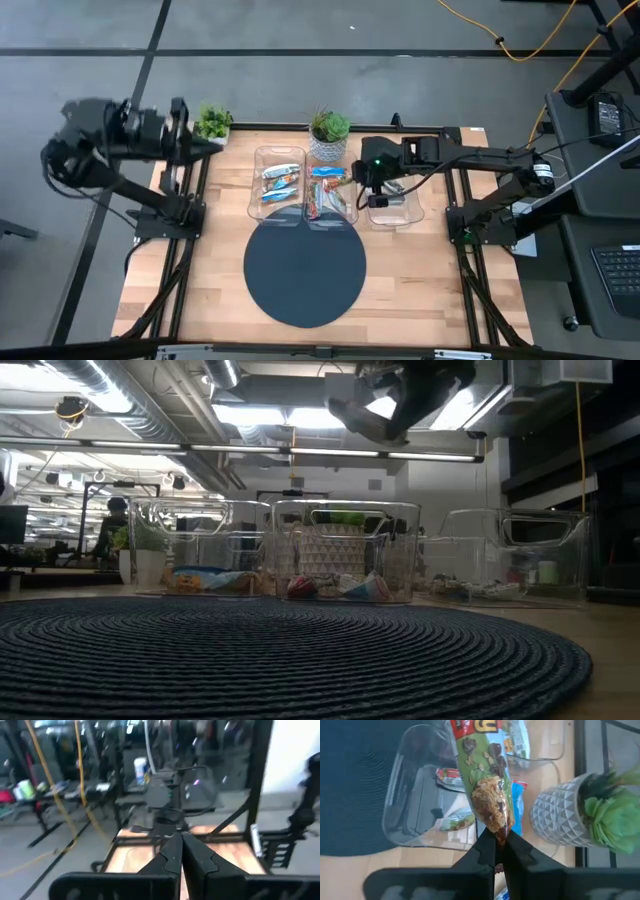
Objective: Pick and place Granola Bars by type
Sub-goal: Put the red granola bar into the middle transparent bin
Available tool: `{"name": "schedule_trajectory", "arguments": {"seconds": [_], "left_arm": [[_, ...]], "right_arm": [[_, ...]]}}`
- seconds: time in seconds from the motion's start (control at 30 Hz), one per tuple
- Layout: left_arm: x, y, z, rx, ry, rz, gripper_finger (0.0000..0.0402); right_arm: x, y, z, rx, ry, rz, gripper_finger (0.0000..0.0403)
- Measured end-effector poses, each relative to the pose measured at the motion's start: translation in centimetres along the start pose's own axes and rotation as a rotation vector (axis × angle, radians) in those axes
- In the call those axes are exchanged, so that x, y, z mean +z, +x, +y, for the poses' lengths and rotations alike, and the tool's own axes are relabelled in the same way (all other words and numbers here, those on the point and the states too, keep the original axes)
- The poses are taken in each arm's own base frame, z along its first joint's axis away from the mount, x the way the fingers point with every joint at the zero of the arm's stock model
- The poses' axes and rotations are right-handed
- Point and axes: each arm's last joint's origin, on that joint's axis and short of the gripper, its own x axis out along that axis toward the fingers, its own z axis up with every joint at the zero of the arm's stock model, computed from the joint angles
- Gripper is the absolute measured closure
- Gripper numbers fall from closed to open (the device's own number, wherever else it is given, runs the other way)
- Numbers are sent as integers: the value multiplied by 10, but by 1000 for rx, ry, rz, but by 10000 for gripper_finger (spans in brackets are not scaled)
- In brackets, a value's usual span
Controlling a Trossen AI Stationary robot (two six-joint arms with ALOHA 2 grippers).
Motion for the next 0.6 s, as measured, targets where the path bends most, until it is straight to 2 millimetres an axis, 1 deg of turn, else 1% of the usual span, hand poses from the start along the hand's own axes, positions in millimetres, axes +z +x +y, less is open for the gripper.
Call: {"name": "schedule_trajectory", "arguments": {"seconds": [0.1, 0.2, 0.27, 0.33, 0.43, 0.5, 0.53, 0.6], "left_arm": [[-52, -10, 2, -17, -34, -110, 400], [-113, -11, 0, -15, -106, -210, 400], [-154, -8, -2, -16, -148, -255, 400], [-191, -6, -5, -21, -187, -295, 400], [-229, -7, -6, -19, -235, -368, 400], [-248, -5, -7, -19, -257, -387, 400], [-252, -2, -7, -3, -262, -396, 400], [-260, 2, -7, 17, -246, -337, 400]], "right_arm": [[-1, 0, -4, -9, 19, -3, 384], [-1, 1, -6, -13, 42, -1, 384], [-1, 1, -6, -14, 58, -1, 384], [-1, 1, -6, -14, 72, -1, 384], [-1, 1, -6, -13, 92, -1, 384], [-1, 1, -6, -13, 93, -1, 384], [-1, 1, -6, -14, 94, -2, 384], [-1, 1, -6, -15, 97, -4, 384]]}}
